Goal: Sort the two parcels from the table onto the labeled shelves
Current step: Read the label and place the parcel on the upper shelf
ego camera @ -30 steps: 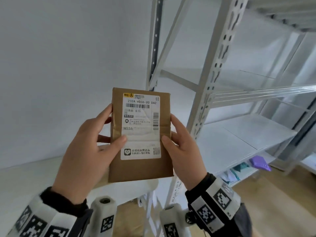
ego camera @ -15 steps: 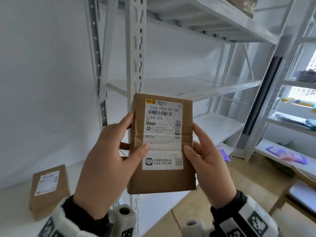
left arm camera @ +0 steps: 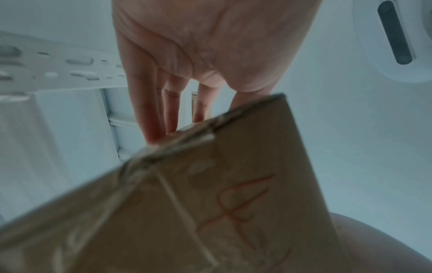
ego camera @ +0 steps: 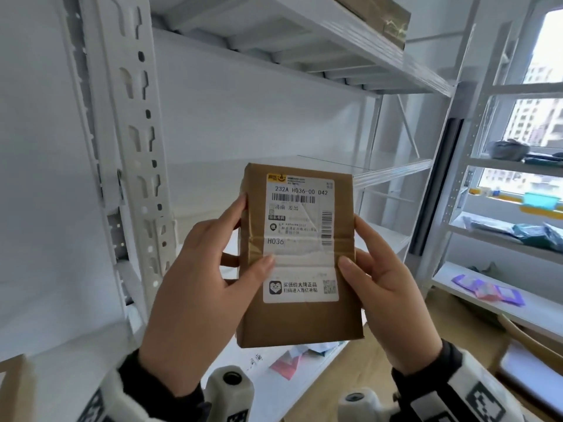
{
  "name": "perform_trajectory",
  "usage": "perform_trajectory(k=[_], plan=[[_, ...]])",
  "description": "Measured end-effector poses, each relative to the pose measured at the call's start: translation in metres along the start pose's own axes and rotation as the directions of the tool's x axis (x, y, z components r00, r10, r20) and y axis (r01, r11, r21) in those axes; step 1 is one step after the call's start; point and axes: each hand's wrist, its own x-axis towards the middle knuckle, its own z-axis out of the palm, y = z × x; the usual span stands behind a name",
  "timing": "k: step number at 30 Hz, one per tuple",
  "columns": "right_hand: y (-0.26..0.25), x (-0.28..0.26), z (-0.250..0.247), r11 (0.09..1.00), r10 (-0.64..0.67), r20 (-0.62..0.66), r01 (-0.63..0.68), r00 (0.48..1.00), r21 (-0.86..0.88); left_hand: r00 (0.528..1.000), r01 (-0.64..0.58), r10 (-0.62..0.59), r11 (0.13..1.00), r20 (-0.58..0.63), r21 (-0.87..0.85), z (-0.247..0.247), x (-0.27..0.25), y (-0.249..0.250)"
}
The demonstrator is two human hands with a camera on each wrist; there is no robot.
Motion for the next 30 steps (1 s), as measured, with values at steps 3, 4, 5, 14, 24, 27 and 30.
perform_trajectory(k=[3, 4, 5, 14, 24, 27, 30], plan=[[0.012, 0.034, -0.014, 1.0, -0.026, 0.042, 0.026, 0.999, -0.002, 0.999, -0.003, 0.003, 1.0, -0.041, -0.018, 0.02, 0.024, -0.004], [0.015, 0.045, -0.019, 1.0, -0.031, 0.054, 0.031, 0.998, 0.001, 0.999, -0.003, 0.002, 1.0, -0.05, -0.021, 0.026, 0.031, -0.005], [0.019, 0.055, -0.022, 0.999, -0.036, 0.063, 0.036, 0.997, 0.001, 0.998, -0.003, 0.001, 1.0, -0.057, -0.02, 0.031, 0.039, -0.006], [0.043, 0.116, -0.047, 0.998, -0.06, 0.1, 0.058, 0.993, 0.022, 0.996, 0.016, -0.017, 1.0, -0.09, -0.006, 0.067, 0.089, -0.009], [0.049, 0.177, -0.053, 0.97, -0.204, 0.181, 0.173, 0.962, 0.173, 0.967, 0.037, -0.012, 0.995, -0.254, 0.093, 0.072, 0.123, 0.013], [0.052, 0.194, -0.054, 0.958, -0.236, 0.228, 0.188, 0.944, 0.216, 0.951, 0.058, -0.023, 0.993, -0.308, 0.105, 0.075, 0.129, 0.021], [0.053, 0.212, -0.06, 0.953, -0.257, 0.285, 0.192, 0.924, 0.236, 0.928, 0.099, -0.044, 0.986, -0.369, 0.132, 0.083, 0.136, 0.03]])
